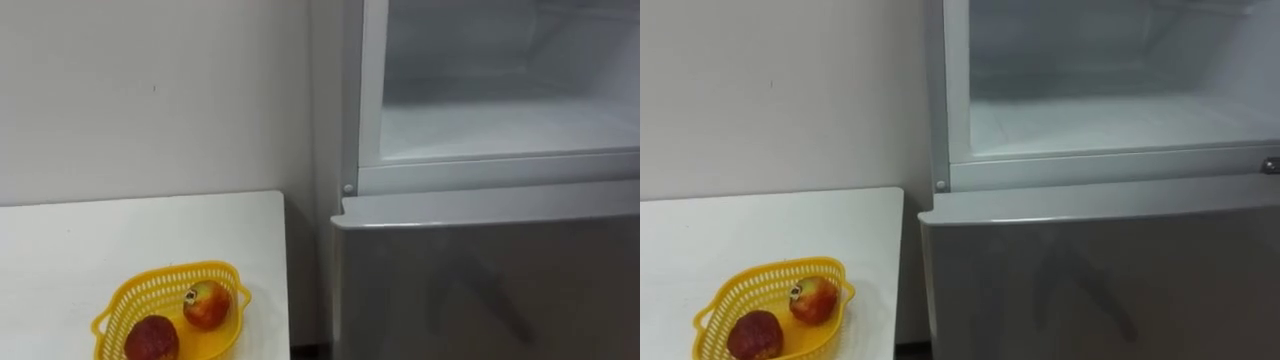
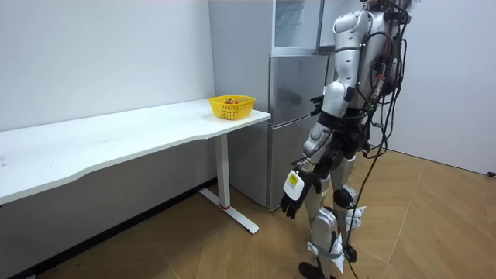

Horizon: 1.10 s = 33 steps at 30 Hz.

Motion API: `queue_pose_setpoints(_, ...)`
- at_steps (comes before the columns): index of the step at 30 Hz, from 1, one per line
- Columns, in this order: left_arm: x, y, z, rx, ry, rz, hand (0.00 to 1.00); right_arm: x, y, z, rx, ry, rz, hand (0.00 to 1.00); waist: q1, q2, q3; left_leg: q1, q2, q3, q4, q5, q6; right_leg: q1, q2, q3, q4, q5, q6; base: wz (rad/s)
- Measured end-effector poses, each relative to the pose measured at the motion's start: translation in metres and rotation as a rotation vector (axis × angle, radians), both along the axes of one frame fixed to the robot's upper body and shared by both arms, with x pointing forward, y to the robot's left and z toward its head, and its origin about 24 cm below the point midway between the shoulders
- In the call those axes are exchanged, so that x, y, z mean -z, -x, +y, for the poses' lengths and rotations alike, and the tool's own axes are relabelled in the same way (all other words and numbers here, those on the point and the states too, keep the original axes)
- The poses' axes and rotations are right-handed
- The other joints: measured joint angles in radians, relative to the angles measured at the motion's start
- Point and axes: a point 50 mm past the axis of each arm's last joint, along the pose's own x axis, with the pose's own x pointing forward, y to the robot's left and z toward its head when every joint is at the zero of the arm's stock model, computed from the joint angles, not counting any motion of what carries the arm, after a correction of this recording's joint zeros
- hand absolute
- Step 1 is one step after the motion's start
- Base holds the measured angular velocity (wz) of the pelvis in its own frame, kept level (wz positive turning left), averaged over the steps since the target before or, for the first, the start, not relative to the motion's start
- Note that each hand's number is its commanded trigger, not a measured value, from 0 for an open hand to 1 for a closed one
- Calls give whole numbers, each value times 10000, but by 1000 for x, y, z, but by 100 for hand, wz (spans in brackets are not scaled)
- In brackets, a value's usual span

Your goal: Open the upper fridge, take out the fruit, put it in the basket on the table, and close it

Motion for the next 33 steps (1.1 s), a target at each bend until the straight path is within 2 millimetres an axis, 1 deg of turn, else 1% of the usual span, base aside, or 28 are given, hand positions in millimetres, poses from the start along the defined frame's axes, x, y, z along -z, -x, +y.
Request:
queue_pose_setpoints(1,0,2,0,-122,-12,15,0,7,5,-1,53,-77,403,0,-41,-2,-22,-9,1,-1,0,0,0,13,10,-9,-111,14,15,4)
queue_pose_setpoints(3,-1,1,0,-151,-26,-94,0,18,13,-3,244,-328,1029,0,-54,2,-30,-33,1,-2,-1,-4,3,14,12,-10,-121,16,18,2)
queue_pose_setpoints(5,-2,-3,0,-136,-81,-283,0,36,28,-7,655,-763,2065,0,7,4,-41,-47,0,-5,1,-4,3,38,11,-7,-115,17,17,0)
queue_pose_setpoints(6,-2,-3,0,-143,-118,-294,0,41,33,-8,735,-833,2343,0,15,10,-46,-41,-1,-5,3,-3,3,44,11,-5,-112,17,17,0)
queue_pose_setpoints(7,-2,-2,0,-188,-232,-294,0,50,42,-9,980,-1026,2857,0,16,18,-53,-23,-5,-4,4,-3,3,69,6,-4,-111,17,17,0)
queue_pose_setpoints(8,-2,-2,0,-229,-326,-331,0,58,52,-11,1235,-1184,3387,0,20,17,-52,13,-9,-3,3,-3,3,119,0,-5,-132,15,20,0)
queue_pose_setpoints(11,-1,-3,-2,-270,-373,-383,0,72,72,-14,1696,-1316,4560,0,31,-11,-29,50,-19,2,4,-3,3,158,-11,1,-143,8,28,1)
queue_pose_setpoints(12,-1,-3,-2,-271,-368,-378,0,75,74,-14,1701,-1310,4761,0,26,-43,-9,60,-19,5,5,-3,3,158,-10,-5,-141,8,28,-5)
queue_pose_setpoints(14,-2,-1,0,-506,-364,-376,0,82,82,-16,1624,-1169,5508,0,25,-66,5,87,-22,4,17,-3,3,194,-11,-20,-150,6,30,0)
queue_pose_setpoints(19,-2,-4,1,-666,-353,-485,0,90,88,-18,1759,-1315,6321,0,19,-82,11,39,-22,-23,41,-3,4,189,-11,-17,-140,-4,43,6)
queue_pose_setpoints(23,-3,-5,2,-914,-371,-567,0,94,94,-19,1771,-1682,6750,0,55,-96,19,6,-31,-147,127,-5,7,195,-22,-118,-149,-21,39,8)
queue_pose_setpoints(25,-2,1,2,-965,-373,-441,0,95,95,-19,1988,-1940,6753,0,102,-84,21,15,-24,-144,126,-6,6,190,-11,-98,-139,-26,30,0)
queue_pose_setpoints(27,-2,3,3,-1014,-383,-408,0,96,96,-21,2529,-2296,6725,0,81,-84,20,12,-24,-146,129,-6,6,187,-13,-99,-135,-32,27,0)
queue_pose_setpoints(30,-2,7,4,-1519,-408,-375,0,98,104,-31,4166,-3128,6721,0,18,-98,21,20,-43,-213,127,-6,6,258,-24,-110,-147,-37,35,4)
queue_pose_setpoints(32,-3,12,6,-1861,-460,-349,0,98,115,-39,6321,-4442,6090,0,-69,-130,52,155,-56,-249,93,-9,6,368,-42,-158,-176,-79,47,7)
queue_pose_setpoints(33,-3,14,7,-1922,-487,-311,0,98,117,-41,6900,-4816,5812,0,-141,-138,49,170,-61,-275,94,-14,3,395,-50,-176,-175,-103,51,13)
